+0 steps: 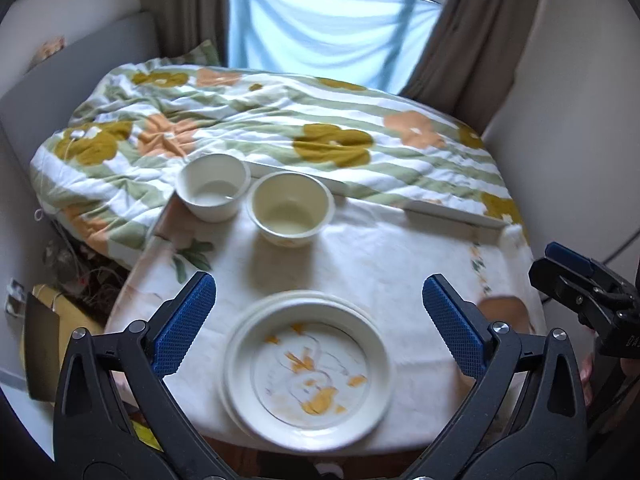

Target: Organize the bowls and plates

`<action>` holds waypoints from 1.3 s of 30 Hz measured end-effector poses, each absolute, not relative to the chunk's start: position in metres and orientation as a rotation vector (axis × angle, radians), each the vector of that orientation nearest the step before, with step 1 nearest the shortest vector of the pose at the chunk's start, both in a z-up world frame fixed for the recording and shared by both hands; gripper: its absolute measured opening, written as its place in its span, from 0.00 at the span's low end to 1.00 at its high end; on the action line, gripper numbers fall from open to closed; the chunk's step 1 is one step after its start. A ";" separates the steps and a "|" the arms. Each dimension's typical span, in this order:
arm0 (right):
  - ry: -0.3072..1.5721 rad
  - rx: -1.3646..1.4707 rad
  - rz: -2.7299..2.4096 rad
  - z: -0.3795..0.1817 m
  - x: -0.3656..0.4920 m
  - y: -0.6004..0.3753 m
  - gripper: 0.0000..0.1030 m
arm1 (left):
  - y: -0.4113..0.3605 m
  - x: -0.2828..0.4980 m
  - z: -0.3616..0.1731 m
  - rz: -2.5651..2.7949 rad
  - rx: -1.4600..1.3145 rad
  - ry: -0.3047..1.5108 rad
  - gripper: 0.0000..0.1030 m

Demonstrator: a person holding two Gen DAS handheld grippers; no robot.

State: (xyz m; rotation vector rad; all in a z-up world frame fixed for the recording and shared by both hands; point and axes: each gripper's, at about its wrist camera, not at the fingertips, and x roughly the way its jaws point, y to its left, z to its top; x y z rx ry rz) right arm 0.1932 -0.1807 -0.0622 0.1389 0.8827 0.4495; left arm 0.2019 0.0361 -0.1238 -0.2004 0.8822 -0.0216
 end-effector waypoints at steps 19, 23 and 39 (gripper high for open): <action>1.234 0.148 0.409 -0.203 0.353 -0.058 0.79 | 0.128 0.363 -0.278 -0.063 -0.390 1.207 0.65; 1.280 0.154 0.424 -0.221 0.365 -0.050 0.62 | 0.126 0.381 -0.297 -0.064 -0.384 1.245 0.56; 1.312 0.177 0.441 -0.237 0.383 -0.045 0.17 | 0.113 0.408 -0.301 -0.112 -0.320 1.242 0.14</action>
